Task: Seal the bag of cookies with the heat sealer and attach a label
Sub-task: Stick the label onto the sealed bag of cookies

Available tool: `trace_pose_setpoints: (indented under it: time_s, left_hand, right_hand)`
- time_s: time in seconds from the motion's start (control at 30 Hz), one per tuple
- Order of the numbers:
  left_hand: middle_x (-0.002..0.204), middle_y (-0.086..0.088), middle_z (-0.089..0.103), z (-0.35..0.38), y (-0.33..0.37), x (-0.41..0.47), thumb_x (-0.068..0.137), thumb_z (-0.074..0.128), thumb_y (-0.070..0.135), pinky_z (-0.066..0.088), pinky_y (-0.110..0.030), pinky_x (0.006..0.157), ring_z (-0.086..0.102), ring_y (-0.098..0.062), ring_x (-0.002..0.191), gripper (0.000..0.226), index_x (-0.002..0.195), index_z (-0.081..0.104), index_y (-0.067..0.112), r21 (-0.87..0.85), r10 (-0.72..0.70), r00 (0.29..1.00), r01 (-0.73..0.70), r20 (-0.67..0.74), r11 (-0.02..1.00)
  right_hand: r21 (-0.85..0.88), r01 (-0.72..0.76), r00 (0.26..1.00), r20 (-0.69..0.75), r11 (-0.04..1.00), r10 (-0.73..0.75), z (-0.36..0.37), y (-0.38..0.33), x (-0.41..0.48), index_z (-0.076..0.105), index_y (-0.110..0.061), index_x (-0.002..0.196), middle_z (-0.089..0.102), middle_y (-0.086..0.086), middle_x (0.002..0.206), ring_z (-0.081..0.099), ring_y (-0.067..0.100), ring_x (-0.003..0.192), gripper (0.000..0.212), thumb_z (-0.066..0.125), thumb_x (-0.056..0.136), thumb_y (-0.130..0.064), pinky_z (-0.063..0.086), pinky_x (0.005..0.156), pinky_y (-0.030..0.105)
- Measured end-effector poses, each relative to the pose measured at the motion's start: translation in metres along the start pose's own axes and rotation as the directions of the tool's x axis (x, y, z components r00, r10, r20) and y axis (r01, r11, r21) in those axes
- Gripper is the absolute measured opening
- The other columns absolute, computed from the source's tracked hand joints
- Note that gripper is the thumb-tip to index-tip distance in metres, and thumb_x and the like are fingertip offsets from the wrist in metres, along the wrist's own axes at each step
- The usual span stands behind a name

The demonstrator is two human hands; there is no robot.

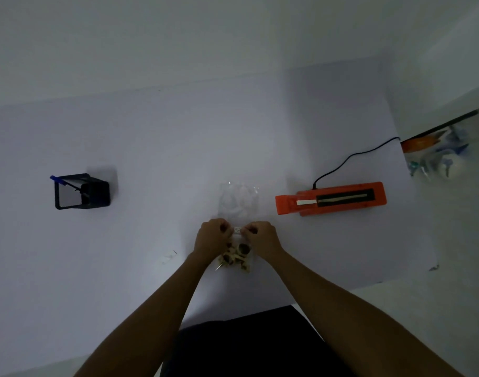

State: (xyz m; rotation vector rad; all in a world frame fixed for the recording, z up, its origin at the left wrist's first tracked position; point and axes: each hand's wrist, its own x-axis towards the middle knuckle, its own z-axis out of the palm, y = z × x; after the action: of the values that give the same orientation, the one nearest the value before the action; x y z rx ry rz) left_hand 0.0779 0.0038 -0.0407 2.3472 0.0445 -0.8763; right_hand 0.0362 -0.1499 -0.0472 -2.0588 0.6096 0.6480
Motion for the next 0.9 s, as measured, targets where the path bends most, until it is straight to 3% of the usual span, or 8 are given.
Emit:
trace_pose_setpoints:
  time_s: [0.1,0.33,0.7,0.9]
  left_hand:
    - [0.076,-0.001,0.067,0.002,-0.001,0.003,0.086,0.061,0.023,0.052,-0.03,0.064,0.064,-0.017,0.069,0.017,0.076,0.068,0.012,0.006,-0.015,1.0,0.015,-0.004,1.0]
    - [0.072,-0.003,0.063,0.006,-0.001,0.007,0.086,0.061,0.019,0.035,-0.017,0.052,0.056,-0.014,0.062,0.017,0.072,0.065,0.011,-0.006,-0.02,1.0,0.02,-0.022,1.0]
    - [0.074,-0.004,0.063,0.006,0.002,0.01,0.084,0.06,0.021,0.043,-0.023,0.056,0.061,-0.018,0.066,0.016,0.073,0.065,0.011,0.084,0.0,1.0,0.002,-0.022,0.996]
    - [0.071,-0.006,0.063,0.007,0.003,0.008,0.084,0.061,0.02,0.05,-0.03,0.059,0.061,-0.021,0.065,0.016,0.071,0.064,0.01,0.108,0.013,0.999,-0.009,-0.037,0.994]
  right_hand:
    - [0.006,-0.005,1.0,-0.018,1.0,0.005,0.001,0.0,0.005,0.071,-0.009,0.072,0.069,0.003,0.069,0.064,0.015,0.066,0.021,0.068,0.087,-0.022,0.049,0.061,0.025]
    - [-0.019,0.002,1.0,-0.028,1.0,-0.002,0.003,-0.002,0.009,0.074,-0.008,0.077,0.071,0.002,0.073,0.065,0.014,0.067,0.017,0.071,0.085,-0.023,0.055,0.067,0.03]
    - [-0.061,-0.051,0.998,-0.031,0.997,0.049,0.005,-0.009,0.011,0.068,-0.008,0.071,0.067,0.003,0.067,0.058,0.011,0.058,0.019,0.071,0.083,-0.022,0.045,0.053,0.02]
    - [-0.073,-0.081,0.996,-0.03,0.994,0.079,0.006,-0.01,0.013,0.062,-0.013,0.067,0.066,0.006,0.067,0.059,0.014,0.058,0.023,0.072,0.083,-0.025,0.047,0.054,0.023]
